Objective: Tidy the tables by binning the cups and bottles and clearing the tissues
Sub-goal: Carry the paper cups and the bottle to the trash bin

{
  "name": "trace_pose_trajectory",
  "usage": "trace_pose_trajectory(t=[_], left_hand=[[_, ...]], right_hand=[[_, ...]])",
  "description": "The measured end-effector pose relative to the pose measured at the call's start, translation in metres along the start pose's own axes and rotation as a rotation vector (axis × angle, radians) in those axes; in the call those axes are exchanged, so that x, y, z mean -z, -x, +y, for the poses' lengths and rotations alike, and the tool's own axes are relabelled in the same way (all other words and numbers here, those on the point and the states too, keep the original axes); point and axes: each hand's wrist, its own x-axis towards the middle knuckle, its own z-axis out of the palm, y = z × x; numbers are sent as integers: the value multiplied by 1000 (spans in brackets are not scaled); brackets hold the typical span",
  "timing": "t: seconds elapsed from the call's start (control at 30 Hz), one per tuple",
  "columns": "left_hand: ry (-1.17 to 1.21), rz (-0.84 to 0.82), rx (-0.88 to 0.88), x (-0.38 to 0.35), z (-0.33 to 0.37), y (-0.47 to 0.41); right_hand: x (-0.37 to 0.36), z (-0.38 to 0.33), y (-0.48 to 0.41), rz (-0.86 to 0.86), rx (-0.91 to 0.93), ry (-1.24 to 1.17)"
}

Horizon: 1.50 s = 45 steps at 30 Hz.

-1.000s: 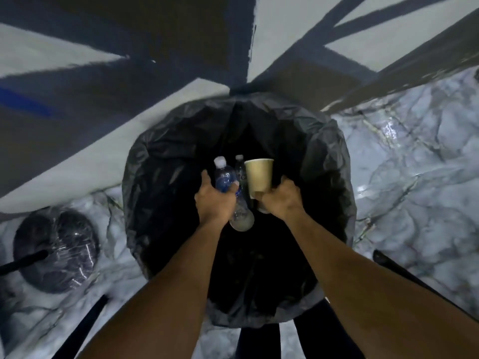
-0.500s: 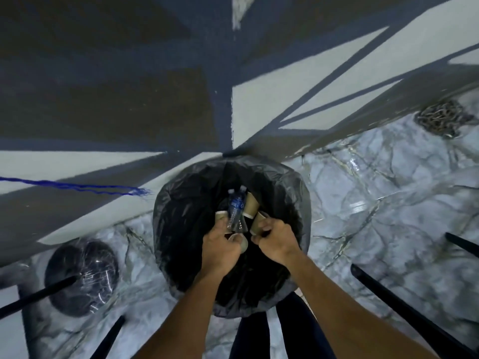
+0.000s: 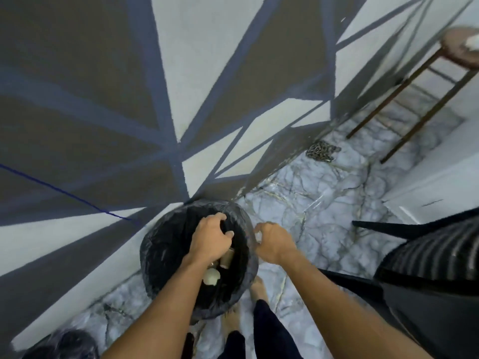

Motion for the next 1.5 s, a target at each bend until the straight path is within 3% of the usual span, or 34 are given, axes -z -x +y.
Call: trace_pose_trajectory(t=[0.17, 0.4, 0.77, 0.9, 1.13, 1.5], left_hand=[[-161, -95, -234, 8, 79, 37], [-372, -233, -582, -40, 206, 98], [-630, -501, -1037, -237, 388, 245], [-647, -548, -1152, -304, 429, 300], [-642, -636, -1290, -383, 480, 363], [-684, -741, -1446, -459, 572, 359]], right_hand=[[46, 44, 77, 149, -121, -44], [88, 142, 197, 353, -358, -130], [59, 350, 433, 546, -705, -183], [38, 409, 498, 600, -839, -307], [19, 475, 544, 682, -974, -455], [34, 535, 569, 748, -1159, -563]])
